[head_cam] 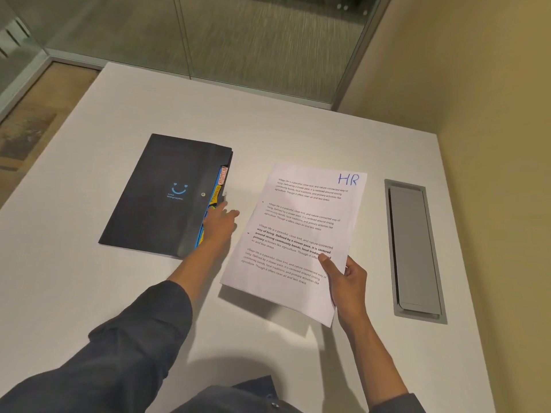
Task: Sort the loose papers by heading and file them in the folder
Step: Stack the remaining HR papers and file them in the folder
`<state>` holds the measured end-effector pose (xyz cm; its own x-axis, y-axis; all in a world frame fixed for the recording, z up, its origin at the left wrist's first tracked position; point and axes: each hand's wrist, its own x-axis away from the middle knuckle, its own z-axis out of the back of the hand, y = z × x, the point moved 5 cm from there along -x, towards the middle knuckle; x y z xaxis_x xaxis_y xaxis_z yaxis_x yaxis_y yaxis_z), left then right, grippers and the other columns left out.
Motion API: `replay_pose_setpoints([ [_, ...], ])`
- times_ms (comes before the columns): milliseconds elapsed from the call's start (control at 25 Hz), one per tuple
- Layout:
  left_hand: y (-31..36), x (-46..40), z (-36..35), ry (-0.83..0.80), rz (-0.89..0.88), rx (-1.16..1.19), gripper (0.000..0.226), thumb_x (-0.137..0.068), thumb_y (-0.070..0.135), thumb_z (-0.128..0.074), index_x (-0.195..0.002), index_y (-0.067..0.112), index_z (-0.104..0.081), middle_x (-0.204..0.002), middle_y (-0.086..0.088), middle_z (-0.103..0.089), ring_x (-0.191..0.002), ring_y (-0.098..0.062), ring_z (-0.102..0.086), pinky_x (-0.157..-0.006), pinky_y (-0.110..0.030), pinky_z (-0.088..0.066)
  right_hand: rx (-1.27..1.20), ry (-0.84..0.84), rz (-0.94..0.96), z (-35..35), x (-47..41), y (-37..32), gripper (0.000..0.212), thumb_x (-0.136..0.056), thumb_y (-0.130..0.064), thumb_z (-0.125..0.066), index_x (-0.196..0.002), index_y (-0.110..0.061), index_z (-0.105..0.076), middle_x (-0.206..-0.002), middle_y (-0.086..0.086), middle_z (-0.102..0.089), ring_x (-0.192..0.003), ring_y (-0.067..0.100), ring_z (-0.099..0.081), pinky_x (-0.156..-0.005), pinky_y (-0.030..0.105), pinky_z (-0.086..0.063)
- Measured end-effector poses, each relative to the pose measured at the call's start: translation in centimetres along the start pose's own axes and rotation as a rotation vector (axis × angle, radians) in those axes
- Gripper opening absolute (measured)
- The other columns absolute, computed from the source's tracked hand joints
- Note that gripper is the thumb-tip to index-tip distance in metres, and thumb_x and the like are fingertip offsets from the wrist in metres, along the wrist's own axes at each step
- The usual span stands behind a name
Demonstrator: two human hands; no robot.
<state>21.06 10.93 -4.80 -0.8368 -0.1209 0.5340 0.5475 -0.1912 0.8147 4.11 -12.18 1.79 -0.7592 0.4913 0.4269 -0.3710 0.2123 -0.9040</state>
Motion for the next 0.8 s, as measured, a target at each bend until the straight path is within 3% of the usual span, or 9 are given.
replay_pose_setpoints([
  [40,-0.1,0.2,0.7,0.012,-0.038,-0.109,0.042,-0.091,0.017,-0.058,-0.133,0.017,-0.054,-0.13,-0.001,-0.045,-0.095,-0.017,-0.052,-0.066,-0.009,-0.043,0.002,0.006,0.002,0.2,0.1,0.0,0.019,-0.092,-0.008,-0.065,-0.11,-0.009,-0.073,-0.104,0.004,-0.076,-0.097,0.025,-0.072,-0.086,0.039,-0.059],
  [200,-0.8,0.6,3.1,-0.039,-0.193,-0.369,0.035,-0.094,0.015,-0.056,-0.129,0.019,-0.061,-0.141,-0.006,-0.049,-0.121,-0.024,-0.049,-0.086,-0.022,-0.035,0.012,0.012,-0.007,0.5,0.4,0.4,0.019,-0.092,-0.008,-0.066,-0.11,-0.009,-0.073,-0.104,0.004,-0.076,-0.098,0.025,-0.072,-0.09,0.044,-0.057],
  [360,-1.7,0.9,3.9,-0.114,-0.301,-0.351,0.032,-0.092,0.01,-0.061,-0.122,0.016,-0.066,-0.133,0.008,-0.052,-0.094,-0.011,-0.052,-0.078,-0.019,-0.038,0.015,0.004,-0.004,0.2,0.6,0.1,0.02,-0.092,-0.007,-0.065,-0.111,-0.009,-0.072,-0.105,0.004,-0.076,-0.098,0.026,-0.072,-0.091,0.046,-0.056],
  [440,-1.8,1.0,4.7,-0.065,-0.328,-0.354,0.026,-0.089,0.01,-0.063,-0.113,0.017,-0.069,-0.118,0.0,-0.067,-0.082,-0.014,-0.061,-0.071,-0.025,-0.048,0.02,0.002,0.009,0.0,0.5,-0.2,0.021,-0.092,-0.007,-0.065,-0.112,-0.009,-0.072,-0.106,0.004,-0.076,-0.099,0.026,-0.072,-0.092,0.045,-0.056],
  [480,-1.8,0.9,5.2,-0.012,-0.341,-0.356,0.025,-0.087,0.01,-0.065,-0.11,0.017,-0.071,-0.11,-0.004,-0.071,-0.082,-0.016,-0.065,-0.075,-0.029,-0.054,0.022,0.001,0.013,-0.1,0.6,-0.3,0.02,-0.092,-0.007,-0.066,-0.112,-0.009,-0.072,-0.106,0.004,-0.076,-0.099,0.026,-0.072,-0.091,0.045,-0.056],
  [600,-1.1,-0.1,6.7,0.134,-0.443,-0.442,0.029,-0.083,0.01,-0.07,-0.111,0.013,-0.067,-0.109,-0.005,-0.068,-0.097,-0.022,-0.064,-0.087,-0.035,-0.052,0.036,-0.007,0.021,-0.2,0.7,-0.6,0.02,-0.092,-0.007,-0.065,-0.111,-0.01,-0.072,-0.104,0.004,-0.076,-0.098,0.025,-0.072,-0.088,0.041,-0.058],
  [680,-0.8,-1.5,7.4,0.206,-0.468,-0.662,0.044,-0.08,0.021,-0.075,-0.12,0.011,-0.058,-0.122,-0.009,-0.058,-0.115,-0.026,-0.053,-0.094,-0.043,-0.044,0.044,-0.005,0.026,-0.3,0.8,-0.7,0.02,-0.092,-0.007,-0.065,-0.111,-0.01,-0.072,-0.104,0.003,-0.076,-0.098,0.025,-0.072,-0.088,0.041,-0.058],
  [800,-2.5,-4.2,8.4,0.181,-0.214,-1.033,0.087,-0.075,0.05,-0.075,-0.142,0.013,-0.032,-0.152,-0.018,-0.024,-0.144,-0.037,-0.014,-0.11,-0.059,-0.024,0.045,0.005,0.027,-0.1,1.0,-0.8,0.021,-0.093,-0.008,-0.065,-0.112,-0.009,-0.072,-0.105,0.003,-0.076,-0.099,0.024,-0.072,-0.091,0.043,-0.056],
])
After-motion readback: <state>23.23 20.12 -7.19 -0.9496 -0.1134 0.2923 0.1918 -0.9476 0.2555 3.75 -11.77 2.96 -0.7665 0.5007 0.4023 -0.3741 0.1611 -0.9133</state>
